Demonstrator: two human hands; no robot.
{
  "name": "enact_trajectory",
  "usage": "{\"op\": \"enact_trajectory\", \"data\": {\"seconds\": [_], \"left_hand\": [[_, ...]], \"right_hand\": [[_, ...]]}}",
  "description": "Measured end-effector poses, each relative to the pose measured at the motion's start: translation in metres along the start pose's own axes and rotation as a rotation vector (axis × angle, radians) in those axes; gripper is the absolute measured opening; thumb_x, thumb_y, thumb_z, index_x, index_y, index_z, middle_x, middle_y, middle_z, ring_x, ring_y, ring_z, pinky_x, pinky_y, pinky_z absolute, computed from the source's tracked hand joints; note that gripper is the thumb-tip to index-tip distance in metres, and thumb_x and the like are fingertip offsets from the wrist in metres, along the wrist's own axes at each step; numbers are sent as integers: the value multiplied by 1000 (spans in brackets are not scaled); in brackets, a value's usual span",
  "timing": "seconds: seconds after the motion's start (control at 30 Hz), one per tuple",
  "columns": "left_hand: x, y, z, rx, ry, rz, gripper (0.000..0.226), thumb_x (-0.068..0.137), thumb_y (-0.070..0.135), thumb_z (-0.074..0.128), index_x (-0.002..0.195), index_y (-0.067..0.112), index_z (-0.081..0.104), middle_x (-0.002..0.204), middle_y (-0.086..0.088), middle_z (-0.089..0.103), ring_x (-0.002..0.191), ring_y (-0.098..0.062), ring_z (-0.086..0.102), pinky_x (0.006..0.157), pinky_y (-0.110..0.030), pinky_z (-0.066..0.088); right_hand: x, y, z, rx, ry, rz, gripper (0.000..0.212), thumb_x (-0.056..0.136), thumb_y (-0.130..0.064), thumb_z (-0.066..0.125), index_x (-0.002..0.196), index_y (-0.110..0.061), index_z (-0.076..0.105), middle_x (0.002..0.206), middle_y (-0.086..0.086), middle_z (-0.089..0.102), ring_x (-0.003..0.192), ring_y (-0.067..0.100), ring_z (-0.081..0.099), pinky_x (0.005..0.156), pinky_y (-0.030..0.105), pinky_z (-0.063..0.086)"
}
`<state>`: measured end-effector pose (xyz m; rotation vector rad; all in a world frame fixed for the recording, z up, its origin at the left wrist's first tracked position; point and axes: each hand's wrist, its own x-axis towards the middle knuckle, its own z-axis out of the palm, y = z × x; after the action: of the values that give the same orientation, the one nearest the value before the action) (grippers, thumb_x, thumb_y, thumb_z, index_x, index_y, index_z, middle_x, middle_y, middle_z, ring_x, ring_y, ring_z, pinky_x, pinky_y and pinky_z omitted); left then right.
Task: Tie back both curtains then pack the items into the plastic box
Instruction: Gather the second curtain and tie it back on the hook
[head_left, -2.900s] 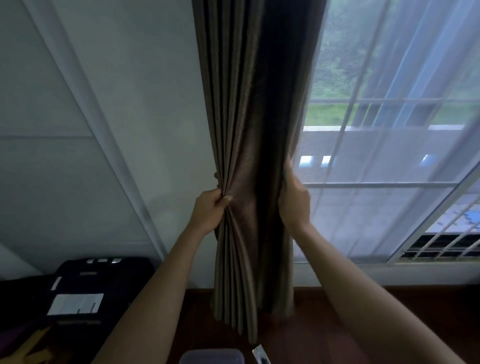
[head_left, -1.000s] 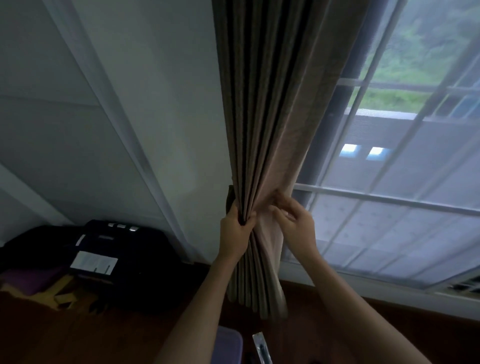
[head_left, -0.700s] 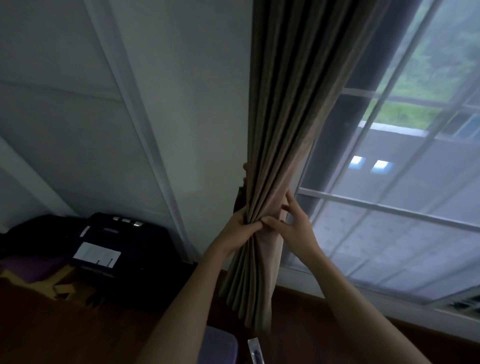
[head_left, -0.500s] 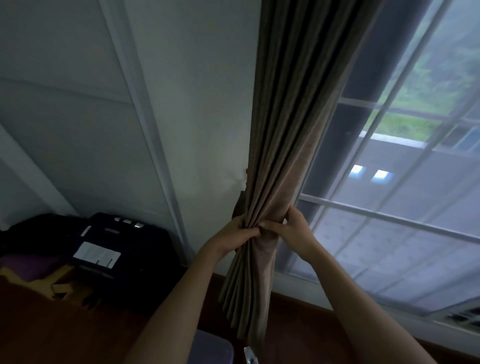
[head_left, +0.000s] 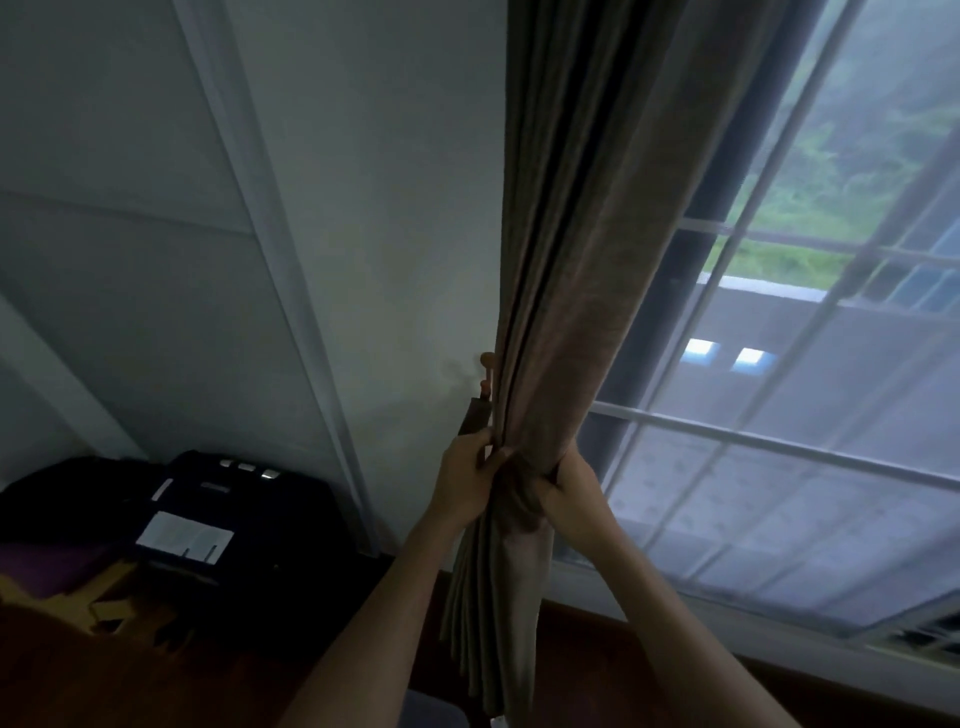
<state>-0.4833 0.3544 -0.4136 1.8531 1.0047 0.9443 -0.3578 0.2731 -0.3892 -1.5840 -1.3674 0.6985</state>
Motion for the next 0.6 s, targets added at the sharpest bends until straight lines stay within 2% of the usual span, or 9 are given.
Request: {"op": "enact_trajectory", "data": {"seconds": [0.03,0.1,0.2,0.27,0.37,0.47,0.5,0.6], "left_hand": [[4,-1,1,24,-9,3,21,91,25,57,102,12,70,92,-4,73,79,-25,68,68,-30,50],[12,-4,4,53,-29,9,17,93,19,58,98,8,70,90,-6,73,78,-23,67,66,-25,48],[24,-2,8,71,-50,28,16,94,16,58,98,7,71,91,-1,72,81,-11,65,69,-10,43],[27,0,12,50,-69,9,16,94,16,57,99,8,71,89,5,68,78,2,60,69,-1,39],[30,5,17,19,-86,-22,15,94,15,57,99,9,71,85,7,65,77,5,57,69,-2,41],[33,9,18,-58,-135,-111,13,93,13,57,97,7,68,89,1,69,83,-11,64,76,-12,47],[33,10,17,-96,-140,-169,12,92,9,57,95,4,67,87,-2,70,82,-14,65,73,-15,49],[34,5,12,-403,31,-323,18,88,4,55,93,11,70,80,9,72,76,-5,65,66,-13,48]], "right_hand": [[0,1,-5,-33,-23,-10,44,91,-4,54,127,-27,45,111,-14,58,103,3,58,83,12,48],[1,7,-13,-141,-17,-6,41,93,-12,54,132,-24,43,115,-8,58,106,10,56,86,17,47],[2,17,-18,-224,23,47,42,92,-20,58,132,-23,43,113,-7,57,106,15,52,88,29,46],[3,21,-14,-196,128,47,39,90,-21,61,127,-20,49,107,-7,61,101,17,56,84,33,51],[1,25,0,-198,319,38,28,93,-18,59,120,-15,55,95,-6,62,89,14,58,74,30,53],[4,28,9,-217,438,67,25,92,-8,57,117,-13,55,88,-2,60,81,13,55,68,26,50],[5,30,11,-220,456,76,26,91,-5,56,116,-12,55,85,-2,60,79,13,54,67,25,48],[11,31,13,-253,463,102,30,88,-6,53,117,-13,54,81,1,58,76,15,52,62,27,46]]}}
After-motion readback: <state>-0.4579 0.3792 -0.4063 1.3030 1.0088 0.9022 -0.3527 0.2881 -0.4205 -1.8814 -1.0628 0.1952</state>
